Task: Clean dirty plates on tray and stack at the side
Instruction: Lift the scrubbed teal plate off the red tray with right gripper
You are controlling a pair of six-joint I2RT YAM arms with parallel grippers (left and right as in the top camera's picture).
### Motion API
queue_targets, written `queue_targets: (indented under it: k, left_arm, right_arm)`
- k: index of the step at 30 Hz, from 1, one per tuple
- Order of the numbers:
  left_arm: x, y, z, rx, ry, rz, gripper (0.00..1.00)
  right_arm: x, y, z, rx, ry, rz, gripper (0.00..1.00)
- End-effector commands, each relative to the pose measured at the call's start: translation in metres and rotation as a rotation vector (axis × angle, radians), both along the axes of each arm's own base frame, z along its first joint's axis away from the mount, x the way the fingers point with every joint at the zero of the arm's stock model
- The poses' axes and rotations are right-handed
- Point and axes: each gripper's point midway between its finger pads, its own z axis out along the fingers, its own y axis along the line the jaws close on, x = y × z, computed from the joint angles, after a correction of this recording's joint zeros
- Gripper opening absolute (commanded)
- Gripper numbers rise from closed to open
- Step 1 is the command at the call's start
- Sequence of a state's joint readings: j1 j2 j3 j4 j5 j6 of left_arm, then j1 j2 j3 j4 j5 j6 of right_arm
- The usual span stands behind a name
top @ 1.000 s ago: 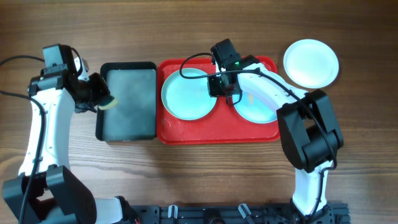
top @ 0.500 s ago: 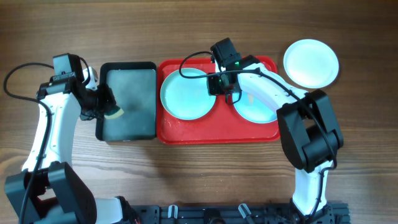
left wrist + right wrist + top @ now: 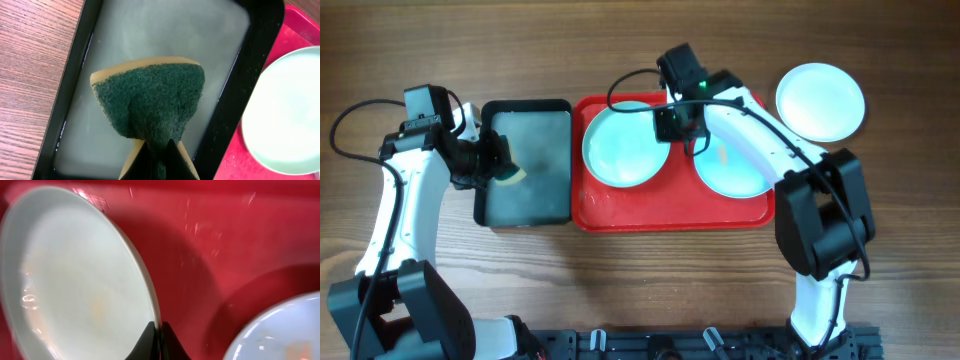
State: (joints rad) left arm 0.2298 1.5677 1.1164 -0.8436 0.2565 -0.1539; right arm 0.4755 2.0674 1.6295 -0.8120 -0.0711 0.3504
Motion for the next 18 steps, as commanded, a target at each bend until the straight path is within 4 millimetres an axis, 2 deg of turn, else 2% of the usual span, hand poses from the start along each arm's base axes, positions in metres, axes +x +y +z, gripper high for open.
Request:
queue_targets:
  k: [1, 5, 11, 14, 18]
  left_arm:
    - [0.001, -0.004, 0.005, -0.010, -0.024, -0.024, 0.04]
    - [0.000, -0.010, 0.004, -0.011, -0.018, -0.041, 0.04]
    - [-0.002, -0.012, 0.003, 0.009, -0.006, -0.050, 0.04]
    - [-0.011, 0.001, -0.002, 0.069, 0.054, 0.028, 0.04]
    - [-0.015, -0.001, -0.003, 0.059, 0.070, 0.024, 0.04]
  right_arm:
    - [0.028, 0.004, 0.064, 0.016, -0.168, -0.008, 0.04]
    - [0.036, 0.024, 0.084, 0.056, -0.233, 0.010, 0.04]
    - [0.036, 0.079, 0.105, 0.120, -0.371, 0.090, 0.04]
    - [0.037, 0.096, 0.115, 0.080, -0.464, 0.112, 0.04]
    - [0.042, 0.115, 0.130, 0.006, -0.613, 0.169, 0.04]
